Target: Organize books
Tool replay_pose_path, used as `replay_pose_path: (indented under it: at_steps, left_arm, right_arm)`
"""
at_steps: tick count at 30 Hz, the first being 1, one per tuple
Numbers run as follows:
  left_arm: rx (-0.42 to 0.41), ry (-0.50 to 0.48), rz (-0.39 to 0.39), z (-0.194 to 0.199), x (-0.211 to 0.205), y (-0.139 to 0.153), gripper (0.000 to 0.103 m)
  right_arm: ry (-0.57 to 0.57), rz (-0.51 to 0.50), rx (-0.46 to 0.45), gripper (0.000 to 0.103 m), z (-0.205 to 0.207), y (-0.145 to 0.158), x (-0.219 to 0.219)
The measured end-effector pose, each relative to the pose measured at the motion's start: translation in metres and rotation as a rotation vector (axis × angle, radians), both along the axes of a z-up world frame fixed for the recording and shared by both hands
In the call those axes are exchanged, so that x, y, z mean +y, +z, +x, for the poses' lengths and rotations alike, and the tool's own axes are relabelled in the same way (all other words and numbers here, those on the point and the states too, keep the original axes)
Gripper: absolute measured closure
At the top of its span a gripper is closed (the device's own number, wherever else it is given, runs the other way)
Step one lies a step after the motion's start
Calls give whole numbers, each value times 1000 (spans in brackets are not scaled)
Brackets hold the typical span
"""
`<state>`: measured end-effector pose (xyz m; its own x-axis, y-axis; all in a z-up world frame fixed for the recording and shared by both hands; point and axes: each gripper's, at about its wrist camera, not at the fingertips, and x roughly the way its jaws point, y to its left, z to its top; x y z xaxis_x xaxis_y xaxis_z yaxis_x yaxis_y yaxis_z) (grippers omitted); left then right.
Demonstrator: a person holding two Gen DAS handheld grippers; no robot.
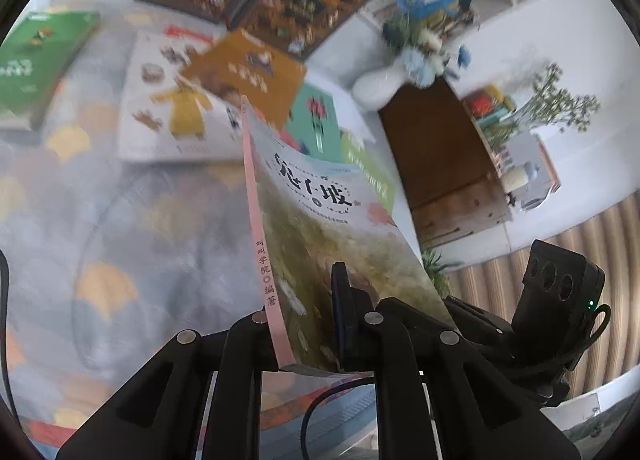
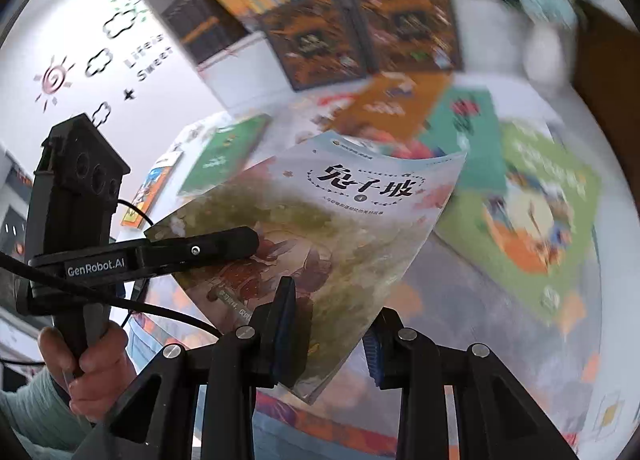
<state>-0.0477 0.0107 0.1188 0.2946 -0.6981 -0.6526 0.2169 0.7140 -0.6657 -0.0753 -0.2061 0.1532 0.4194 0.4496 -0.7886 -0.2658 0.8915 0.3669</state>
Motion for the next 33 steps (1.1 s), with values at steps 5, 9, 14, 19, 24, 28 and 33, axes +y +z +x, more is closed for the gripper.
replay_pose_path:
  at_steps: [5, 9, 14, 19, 24, 28, 33]
  left_arm:
    - [-51, 87, -22, 20, 66, 18, 93]
    - [-85, 171, 4, 41, 126, 22, 93]
    - [-83, 250, 18, 73, 197, 10, 93]
    - [-57, 308, 37, 108, 245, -15, 93]
    - [-20, 337, -11, 136, 276, -39, 92]
    - [1, 331, -2, 156, 281, -55, 90]
    - [31, 317, -27, 172, 291, -70, 90]
  right_arm:
    - [72, 14, -54, 72, 35, 19, 60]
    - [133, 26, -69, 71, 69, 17, 121]
    - [201, 14, -64, 71, 117, -3, 197]
    - [213, 42, 15, 71, 161, -30, 248]
    - [211, 29, 60, 71, 194, -48, 280]
    - [199, -7, 68, 70, 216, -55, 294]
    - [170, 11, 131, 70, 239, -74, 299]
